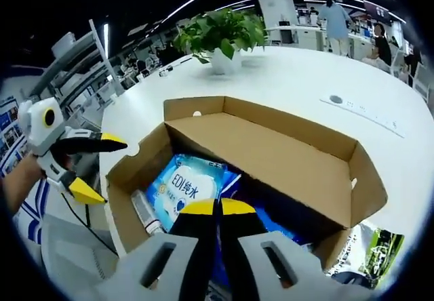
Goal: Operate the shoe box by opening the lid, removing the specified soft item, and placing it in the target area until the item is outside and the box remains undamaged.
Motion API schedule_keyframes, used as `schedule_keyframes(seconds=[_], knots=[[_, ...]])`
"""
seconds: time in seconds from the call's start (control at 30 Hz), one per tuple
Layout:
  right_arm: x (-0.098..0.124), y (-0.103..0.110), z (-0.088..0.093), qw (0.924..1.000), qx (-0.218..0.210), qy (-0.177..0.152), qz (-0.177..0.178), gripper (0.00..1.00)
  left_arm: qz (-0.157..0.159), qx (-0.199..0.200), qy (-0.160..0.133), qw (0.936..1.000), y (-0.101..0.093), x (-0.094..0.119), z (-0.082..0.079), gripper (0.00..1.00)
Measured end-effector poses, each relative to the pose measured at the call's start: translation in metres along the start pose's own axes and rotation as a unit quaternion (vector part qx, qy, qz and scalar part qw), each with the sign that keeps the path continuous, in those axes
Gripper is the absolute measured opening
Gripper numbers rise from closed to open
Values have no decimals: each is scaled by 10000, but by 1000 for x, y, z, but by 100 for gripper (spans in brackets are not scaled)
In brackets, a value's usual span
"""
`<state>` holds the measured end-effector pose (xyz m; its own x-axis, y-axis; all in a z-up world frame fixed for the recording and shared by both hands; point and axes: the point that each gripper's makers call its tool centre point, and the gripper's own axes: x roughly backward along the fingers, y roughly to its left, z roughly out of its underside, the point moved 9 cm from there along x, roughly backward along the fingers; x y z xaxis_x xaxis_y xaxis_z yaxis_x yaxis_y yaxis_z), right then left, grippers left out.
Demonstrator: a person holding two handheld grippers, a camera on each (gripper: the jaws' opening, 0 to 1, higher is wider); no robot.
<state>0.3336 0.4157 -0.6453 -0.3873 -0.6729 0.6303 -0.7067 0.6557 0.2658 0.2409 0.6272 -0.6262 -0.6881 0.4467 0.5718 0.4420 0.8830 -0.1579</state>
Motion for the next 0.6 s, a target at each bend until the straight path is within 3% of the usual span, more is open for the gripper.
schedule_keyframes(seconds=[0.3,0.6], knots=[[23,-13,4,9997,53,-16,234,0,-13,100,463,9989,-4,-30,1,47],[34,-18,10,9992,185,-1,345,0,65,649,1048,9924,-6,-65,10,38]])
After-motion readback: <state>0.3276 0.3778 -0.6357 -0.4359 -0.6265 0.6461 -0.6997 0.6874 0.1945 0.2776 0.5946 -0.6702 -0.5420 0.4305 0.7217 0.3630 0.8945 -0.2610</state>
